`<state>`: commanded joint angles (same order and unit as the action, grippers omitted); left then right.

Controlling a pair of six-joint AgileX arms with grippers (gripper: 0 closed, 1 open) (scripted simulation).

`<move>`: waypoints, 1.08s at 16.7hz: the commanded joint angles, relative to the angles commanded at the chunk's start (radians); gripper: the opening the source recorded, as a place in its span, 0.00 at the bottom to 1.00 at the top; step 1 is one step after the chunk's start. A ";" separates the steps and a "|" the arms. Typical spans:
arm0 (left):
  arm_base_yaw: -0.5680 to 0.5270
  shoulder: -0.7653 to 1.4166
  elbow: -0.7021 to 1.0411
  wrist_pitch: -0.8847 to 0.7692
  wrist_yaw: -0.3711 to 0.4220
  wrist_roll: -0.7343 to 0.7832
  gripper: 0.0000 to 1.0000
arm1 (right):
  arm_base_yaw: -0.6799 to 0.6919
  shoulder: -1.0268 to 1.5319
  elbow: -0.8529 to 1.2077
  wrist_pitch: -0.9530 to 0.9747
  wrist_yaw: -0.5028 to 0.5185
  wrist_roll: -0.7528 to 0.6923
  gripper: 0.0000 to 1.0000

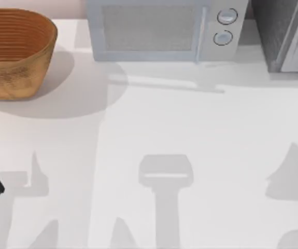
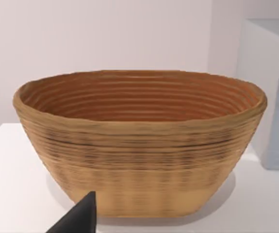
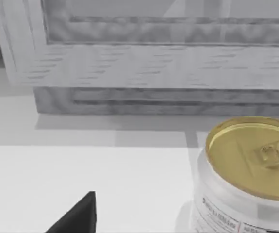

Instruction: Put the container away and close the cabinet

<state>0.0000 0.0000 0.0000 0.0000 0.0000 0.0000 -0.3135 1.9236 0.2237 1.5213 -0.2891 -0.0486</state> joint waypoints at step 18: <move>0.000 0.000 0.000 0.000 0.000 0.000 1.00 | -0.033 0.260 0.066 0.171 -0.017 -0.002 1.00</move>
<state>0.0000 0.0000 0.0000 0.0000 0.0000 0.0000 -0.3462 2.1840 0.2901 1.6920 -0.3064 -0.0510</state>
